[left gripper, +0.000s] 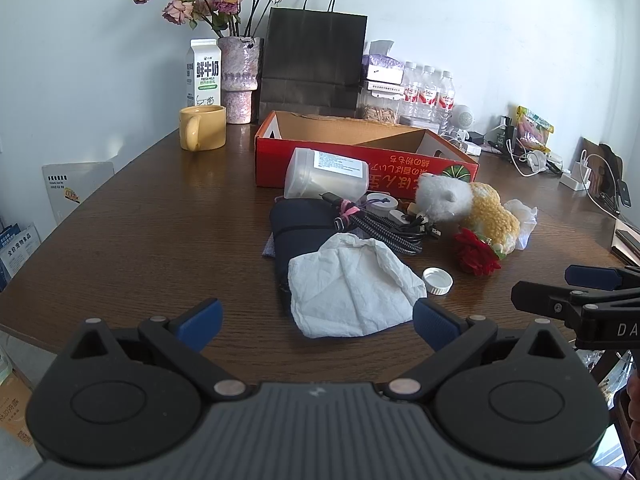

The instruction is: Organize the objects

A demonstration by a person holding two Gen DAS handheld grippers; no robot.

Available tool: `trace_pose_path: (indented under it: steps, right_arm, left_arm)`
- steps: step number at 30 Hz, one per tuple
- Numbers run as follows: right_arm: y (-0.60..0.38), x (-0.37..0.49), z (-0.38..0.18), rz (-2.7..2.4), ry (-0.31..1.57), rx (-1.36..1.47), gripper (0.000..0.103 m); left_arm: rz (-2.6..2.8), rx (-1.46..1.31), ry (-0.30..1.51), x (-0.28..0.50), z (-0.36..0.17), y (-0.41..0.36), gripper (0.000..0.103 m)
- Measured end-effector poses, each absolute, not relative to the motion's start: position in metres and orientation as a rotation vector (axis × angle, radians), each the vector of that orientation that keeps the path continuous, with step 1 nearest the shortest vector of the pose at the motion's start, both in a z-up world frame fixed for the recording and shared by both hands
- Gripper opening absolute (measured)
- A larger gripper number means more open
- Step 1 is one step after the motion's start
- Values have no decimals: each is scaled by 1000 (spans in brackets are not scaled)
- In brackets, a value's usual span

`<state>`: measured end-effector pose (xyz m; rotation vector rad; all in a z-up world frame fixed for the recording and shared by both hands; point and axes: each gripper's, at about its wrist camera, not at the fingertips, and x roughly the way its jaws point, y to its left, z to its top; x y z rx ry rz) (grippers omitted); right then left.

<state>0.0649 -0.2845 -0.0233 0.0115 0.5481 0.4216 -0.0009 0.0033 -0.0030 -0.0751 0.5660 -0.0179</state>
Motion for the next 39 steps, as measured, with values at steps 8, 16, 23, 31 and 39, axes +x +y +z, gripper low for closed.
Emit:
trace_pose_path:
  steps: [8,16,23,31,39]
  right_arm:
    - [-284,65,-23,421,549,11,103]
    - [-284,65,-23,422,549,12,103]
    - [-284,65,-23,422,549,12,103]
    - [-284,65,-24,421,550,12,103]
    - [-284,65,-23,424,550,9,103]
  left_arm:
    - [-18,-76,566,-1,-3,3,103]
    - [-19,-76,566,-1,-3,4,103]
    - [-19,-77,566,-1,-3,4,103]
    - [-19,-78,567,-1,-3,4,103]
    - [-22,-79,572,-3,-7,4,103]
